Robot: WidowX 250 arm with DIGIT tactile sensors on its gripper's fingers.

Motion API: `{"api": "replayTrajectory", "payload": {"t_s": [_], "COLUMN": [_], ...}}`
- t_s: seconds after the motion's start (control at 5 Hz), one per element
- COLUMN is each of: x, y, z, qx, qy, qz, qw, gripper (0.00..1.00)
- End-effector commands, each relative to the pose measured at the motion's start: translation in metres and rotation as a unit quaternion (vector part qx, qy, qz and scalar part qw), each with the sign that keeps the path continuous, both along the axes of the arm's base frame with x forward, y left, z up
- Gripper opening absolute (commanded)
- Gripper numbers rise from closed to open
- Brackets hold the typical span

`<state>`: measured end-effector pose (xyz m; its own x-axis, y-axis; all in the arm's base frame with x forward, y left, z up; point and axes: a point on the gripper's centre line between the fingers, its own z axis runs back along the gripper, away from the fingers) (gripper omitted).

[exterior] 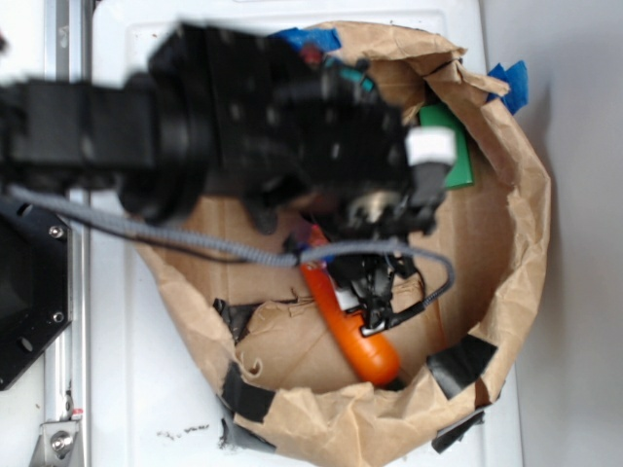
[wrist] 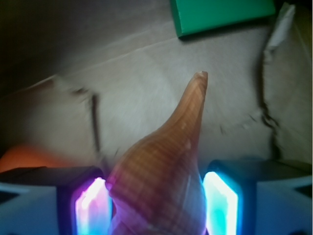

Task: Grab the shell.

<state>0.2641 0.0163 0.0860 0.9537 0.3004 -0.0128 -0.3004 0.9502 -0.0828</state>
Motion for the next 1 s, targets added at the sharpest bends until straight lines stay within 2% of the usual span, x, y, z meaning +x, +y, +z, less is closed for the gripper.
{"api": "replayTrajectory", "payload": {"t_s": [0.0, 0.2, 0.6, 0.8], "x": [-0.023, -0.027, -0.017, -0.016], "y": [0.005, 0.007, 0.010, 0.009], "z": [0.076, 0.092, 0.085, 0.082], "qx": [-0.017, -0.001, 0.018, 0.022], "qy": [-0.001, -0.046, -0.071, -0.073], "qz": [-0.033, -0.045, -0.047, -0.045], "qw": [0.999, 0.998, 0.996, 0.996], "gripper": [0.00, 0.00, 0.00, 0.00]}}
